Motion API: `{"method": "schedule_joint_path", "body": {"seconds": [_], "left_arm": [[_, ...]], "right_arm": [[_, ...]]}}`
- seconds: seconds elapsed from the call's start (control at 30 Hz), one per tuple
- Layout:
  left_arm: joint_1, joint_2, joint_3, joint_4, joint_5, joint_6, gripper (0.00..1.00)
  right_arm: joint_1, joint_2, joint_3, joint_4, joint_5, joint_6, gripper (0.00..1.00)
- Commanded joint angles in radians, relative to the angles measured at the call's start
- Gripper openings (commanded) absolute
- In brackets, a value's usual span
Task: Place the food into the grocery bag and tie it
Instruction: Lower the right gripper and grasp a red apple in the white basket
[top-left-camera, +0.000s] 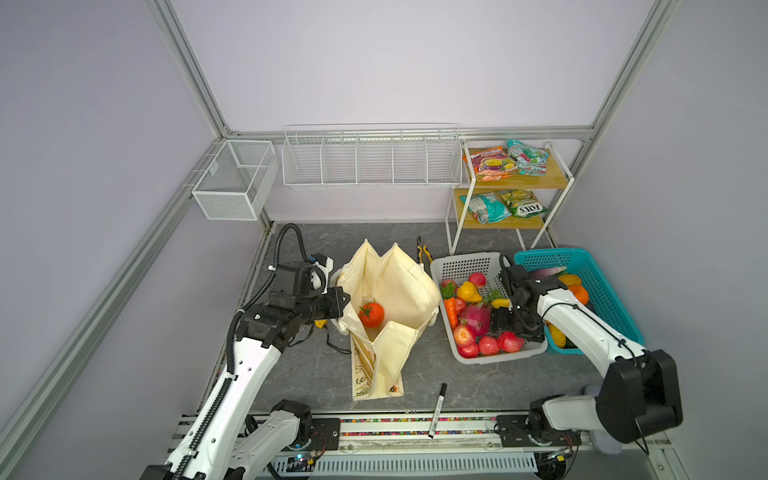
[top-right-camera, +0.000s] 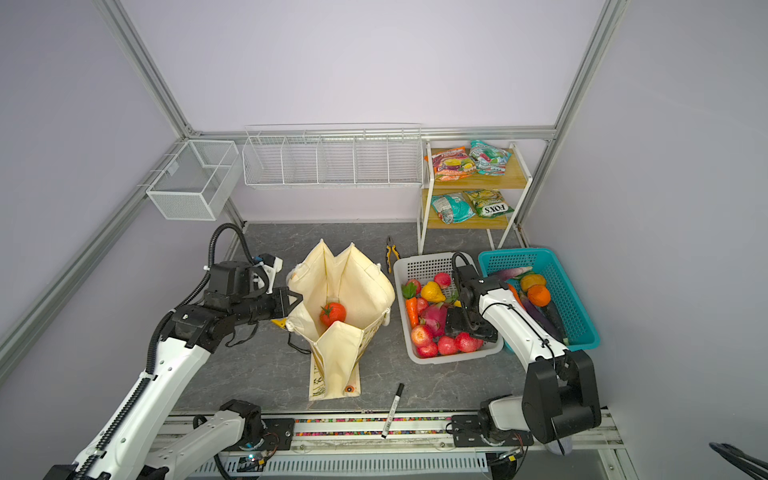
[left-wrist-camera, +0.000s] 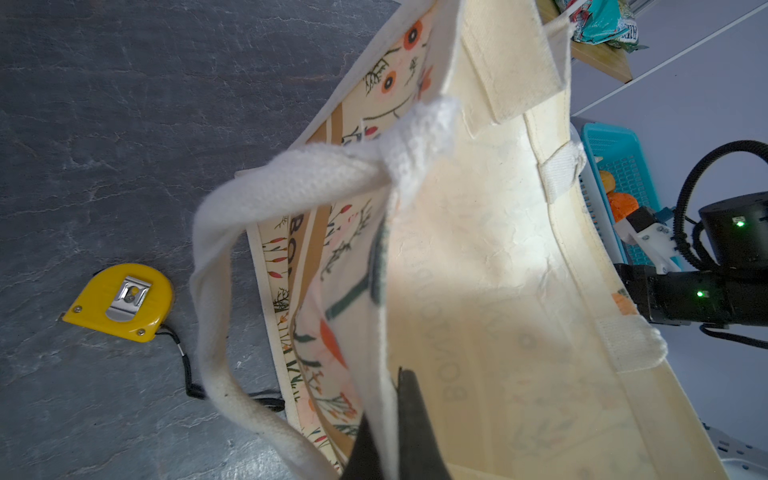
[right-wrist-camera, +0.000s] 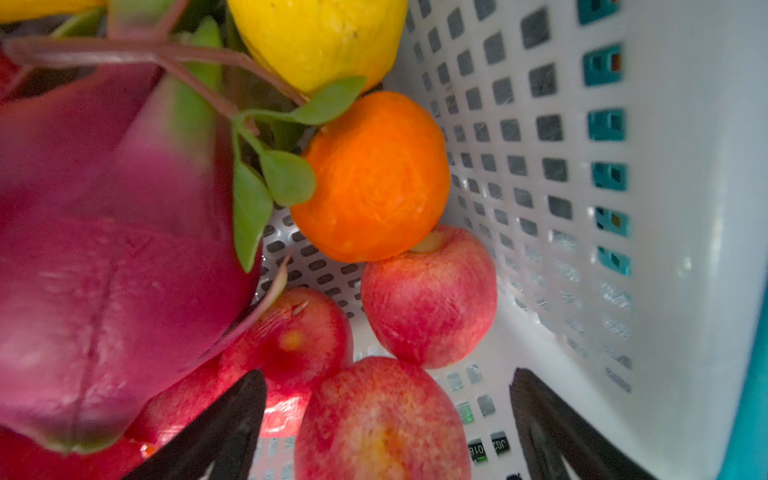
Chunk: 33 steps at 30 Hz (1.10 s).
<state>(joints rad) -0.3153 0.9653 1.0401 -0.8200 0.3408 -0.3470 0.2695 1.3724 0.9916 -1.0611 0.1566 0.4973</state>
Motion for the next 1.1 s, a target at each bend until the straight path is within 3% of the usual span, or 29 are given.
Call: {"method": "schedule_joint_path", "body": {"seconds": [0.0, 0.3, 0.67, 1.07], "left_arm": [[0.001, 0.002, -0.017, 0.013, 0.002, 0.002, 0.00], [0.001, -0.002, -0.020, 0.013, 0.003, 0.004, 0.00], [0.001, -0.002, -0.020, 0.010, 0.001, 0.011, 0.00], [0.001, 0.000, -0.003, 0.004, 0.010, 0.002, 0.00]], "right_arm": [[0.017, 0.003, 0.002, -0.027, -0.002, 0.009, 0.94], [0.030, 0.021, -0.036, 0.011, -0.006, 0.027, 0.89], [0.029, 0.023, -0.033, -0.004, 0.002, 0.026, 0.75], [0.028, -0.080, -0.003, -0.076, 0.017, 0.026, 0.54]]}}
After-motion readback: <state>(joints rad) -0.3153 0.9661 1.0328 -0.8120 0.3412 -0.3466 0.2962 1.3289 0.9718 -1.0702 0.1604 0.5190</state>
